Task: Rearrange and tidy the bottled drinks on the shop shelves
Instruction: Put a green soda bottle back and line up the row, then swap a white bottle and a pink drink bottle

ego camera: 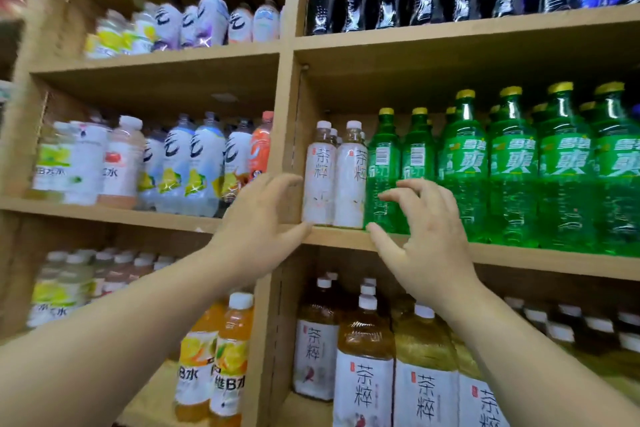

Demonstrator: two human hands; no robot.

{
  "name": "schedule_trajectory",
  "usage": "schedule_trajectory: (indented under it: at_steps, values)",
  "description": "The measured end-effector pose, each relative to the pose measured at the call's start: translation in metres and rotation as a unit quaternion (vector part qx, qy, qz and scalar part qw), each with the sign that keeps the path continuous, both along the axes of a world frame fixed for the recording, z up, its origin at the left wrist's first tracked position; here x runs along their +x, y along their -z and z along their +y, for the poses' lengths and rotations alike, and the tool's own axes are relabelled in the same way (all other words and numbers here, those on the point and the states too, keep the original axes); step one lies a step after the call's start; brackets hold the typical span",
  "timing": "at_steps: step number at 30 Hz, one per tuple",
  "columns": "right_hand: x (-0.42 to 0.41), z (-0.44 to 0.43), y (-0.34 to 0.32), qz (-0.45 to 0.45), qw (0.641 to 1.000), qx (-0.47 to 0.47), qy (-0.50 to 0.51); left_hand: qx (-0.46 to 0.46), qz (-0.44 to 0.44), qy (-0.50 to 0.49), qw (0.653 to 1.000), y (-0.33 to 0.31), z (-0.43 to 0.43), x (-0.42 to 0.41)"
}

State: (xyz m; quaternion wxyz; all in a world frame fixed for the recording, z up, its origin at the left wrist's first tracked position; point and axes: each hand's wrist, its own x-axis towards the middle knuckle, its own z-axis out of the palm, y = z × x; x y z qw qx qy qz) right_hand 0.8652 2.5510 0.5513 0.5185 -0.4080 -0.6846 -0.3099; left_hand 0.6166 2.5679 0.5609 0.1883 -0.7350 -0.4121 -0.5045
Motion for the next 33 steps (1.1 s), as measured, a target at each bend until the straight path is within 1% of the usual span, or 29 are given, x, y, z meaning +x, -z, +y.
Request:
schedule_trajectory:
  at_steps: [4, 8, 13, 18, 22, 25, 28, 30, 33]
  values:
    - [-0.054, 0.018, -0.003, -0.034, 0.997, -0.047, -0.044, 0.001, 0.019, -0.05, 0.999, 0.007, 0.01, -0.068]
    - [-0.112, 0.034, -0.007, -0.043, 0.995, -0.063, -0.067, -0.018, 0.01, -0.1, 0.995, 0.007, 0.028, -0.141]
    - [-0.192, 0.052, -0.01, -0.053, 0.995, -0.053, -0.07, -0.043, -0.011, -0.114, 0.992, 0.008, 0.054, -0.225]
    - [-0.269, 0.074, -0.011, -0.07, 0.994, -0.061, -0.062, -0.063, -0.017, -0.103, 0.992, 0.007, 0.085, -0.301]
    - [-0.327, 0.091, -0.013, -0.05, 0.992, -0.09, -0.073, -0.061, -0.047, -0.09, 0.993, 0.005, 0.102, -0.351]
    - [-0.371, 0.102, -0.017, -0.04, 0.987, -0.123, -0.091, -0.063, -0.095, -0.076, 0.991, -0.001, 0.118, -0.387]
    - [-0.414, 0.115, -0.027, -0.025, 0.981, -0.156, -0.114, -0.051, -0.097, -0.088, 0.99, -0.002, 0.136, -0.417]
    - [-0.439, 0.129, -0.035, -0.006, 0.978, -0.173, -0.115, -0.055, -0.106, -0.091, 0.989, -0.004, 0.148, -0.433]
    - [-0.471, 0.151, -0.045, 0.05, 0.964, -0.224, -0.137, -0.073, -0.148, -0.069, 0.984, -0.009, 0.165, -0.45]
